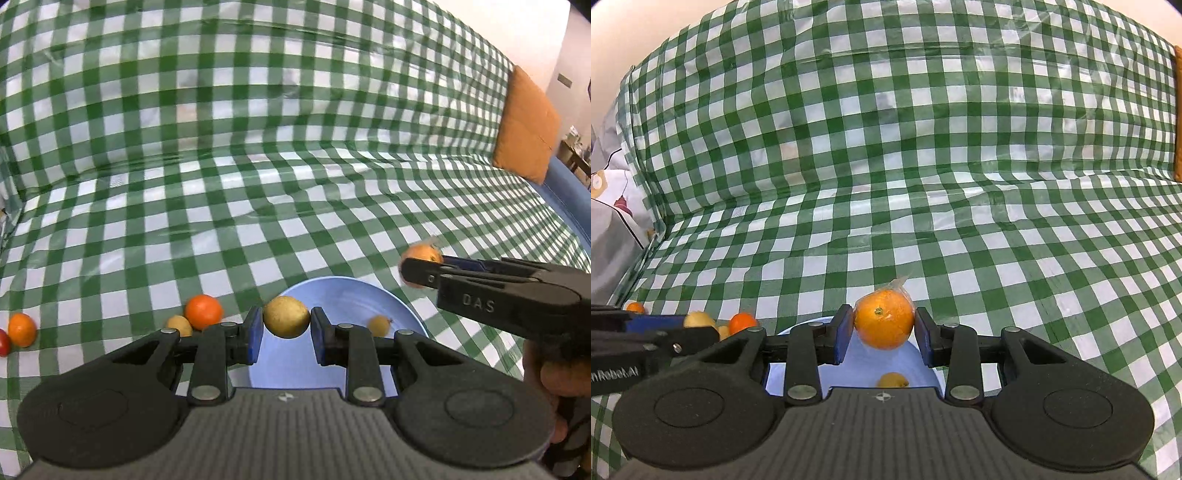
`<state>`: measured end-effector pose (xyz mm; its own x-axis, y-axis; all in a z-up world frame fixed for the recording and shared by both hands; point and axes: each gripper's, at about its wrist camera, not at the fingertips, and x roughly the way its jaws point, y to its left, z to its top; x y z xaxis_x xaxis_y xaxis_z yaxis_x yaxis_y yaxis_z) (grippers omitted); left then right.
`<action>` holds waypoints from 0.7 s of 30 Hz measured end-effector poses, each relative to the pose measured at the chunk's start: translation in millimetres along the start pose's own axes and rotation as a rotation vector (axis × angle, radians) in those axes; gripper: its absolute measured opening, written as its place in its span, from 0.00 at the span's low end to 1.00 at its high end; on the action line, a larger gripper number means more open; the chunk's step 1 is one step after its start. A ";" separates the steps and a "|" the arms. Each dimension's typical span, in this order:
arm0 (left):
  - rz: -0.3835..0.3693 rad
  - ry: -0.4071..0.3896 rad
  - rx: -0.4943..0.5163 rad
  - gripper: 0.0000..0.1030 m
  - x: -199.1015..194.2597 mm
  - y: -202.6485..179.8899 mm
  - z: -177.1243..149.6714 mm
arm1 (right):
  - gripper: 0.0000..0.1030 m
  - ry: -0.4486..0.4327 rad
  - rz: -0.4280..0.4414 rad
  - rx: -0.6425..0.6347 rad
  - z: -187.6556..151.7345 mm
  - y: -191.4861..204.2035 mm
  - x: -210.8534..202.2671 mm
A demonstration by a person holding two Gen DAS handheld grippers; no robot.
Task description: Organize fruits
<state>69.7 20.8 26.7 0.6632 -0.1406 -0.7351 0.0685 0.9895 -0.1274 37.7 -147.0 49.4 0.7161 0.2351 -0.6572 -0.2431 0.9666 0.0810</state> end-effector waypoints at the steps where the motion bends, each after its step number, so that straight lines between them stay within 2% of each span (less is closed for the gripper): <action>1: -0.004 0.004 0.005 0.29 1.3 -2.0 -0.5 | 0.37 0.003 0.001 -0.001 -0.5 0.3 1.0; 8: 0.004 0.054 0.041 0.29 11.6 -8.9 -6.7 | 0.37 0.025 0.017 -0.015 -0.7 -0.3 6.2; 13: 0.023 0.105 0.067 0.29 20.8 -10.9 -11.8 | 0.37 0.088 0.042 -0.019 -7.3 -1.8 12.6; 21: 0.029 0.116 0.068 0.29 24.5 -11.7 -12.7 | 0.37 0.135 0.034 -0.060 -16.2 6.3 19.8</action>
<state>75.6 5.4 1.7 0.5752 -0.1107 -0.8105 0.1034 0.9927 -0.0623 39.8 -137.9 24.8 0.6133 0.2484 -0.7498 -0.3076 0.9494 0.0629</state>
